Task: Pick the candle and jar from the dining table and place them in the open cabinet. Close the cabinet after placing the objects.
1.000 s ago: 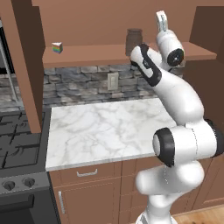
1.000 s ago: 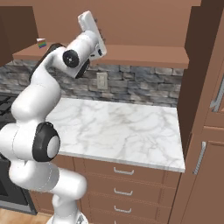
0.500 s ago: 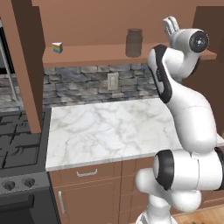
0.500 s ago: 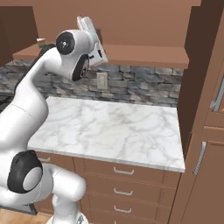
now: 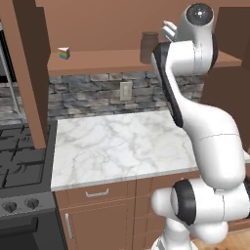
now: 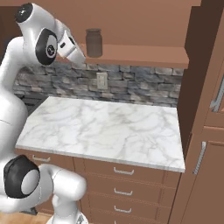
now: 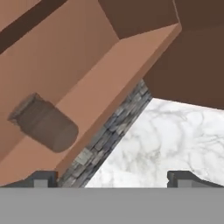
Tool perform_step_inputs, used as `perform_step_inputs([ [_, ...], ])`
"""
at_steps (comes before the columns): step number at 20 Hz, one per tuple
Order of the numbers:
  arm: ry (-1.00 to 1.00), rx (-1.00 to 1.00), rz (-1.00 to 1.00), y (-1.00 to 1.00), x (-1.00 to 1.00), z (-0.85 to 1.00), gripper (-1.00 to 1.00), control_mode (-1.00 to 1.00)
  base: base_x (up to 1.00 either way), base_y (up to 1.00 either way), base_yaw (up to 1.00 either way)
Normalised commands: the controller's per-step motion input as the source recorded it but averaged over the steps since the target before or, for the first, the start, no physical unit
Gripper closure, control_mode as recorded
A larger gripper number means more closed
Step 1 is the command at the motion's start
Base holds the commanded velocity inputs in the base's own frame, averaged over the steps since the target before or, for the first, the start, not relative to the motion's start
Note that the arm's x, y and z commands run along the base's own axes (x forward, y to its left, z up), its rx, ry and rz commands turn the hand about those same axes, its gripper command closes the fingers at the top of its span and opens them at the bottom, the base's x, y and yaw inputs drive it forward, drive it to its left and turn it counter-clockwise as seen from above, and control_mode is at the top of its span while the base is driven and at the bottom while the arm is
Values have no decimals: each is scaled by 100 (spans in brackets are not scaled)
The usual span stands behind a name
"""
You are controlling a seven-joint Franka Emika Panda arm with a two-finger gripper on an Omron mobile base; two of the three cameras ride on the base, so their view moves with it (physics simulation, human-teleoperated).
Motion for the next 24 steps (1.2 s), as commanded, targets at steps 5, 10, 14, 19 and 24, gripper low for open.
perform_step_inputs([
  [5, 40, -18, 19, 21, -67, -6, -100, -100, 0, 0, 0],
  [10, 22, -6, 32, -5, -91, -43, -100, -100, 0, 0, 0],
  [14, 6, 0, 34, -3, -100, -64, -100, -100, 0, 0, 0],
  [19, 4, 0, 29, 0, -77, -57, -100, -100, 0, 0, 0],
  [24, 0, -6, 24, 0, -18, -31, -100, -100, 0, 0, 0],
])
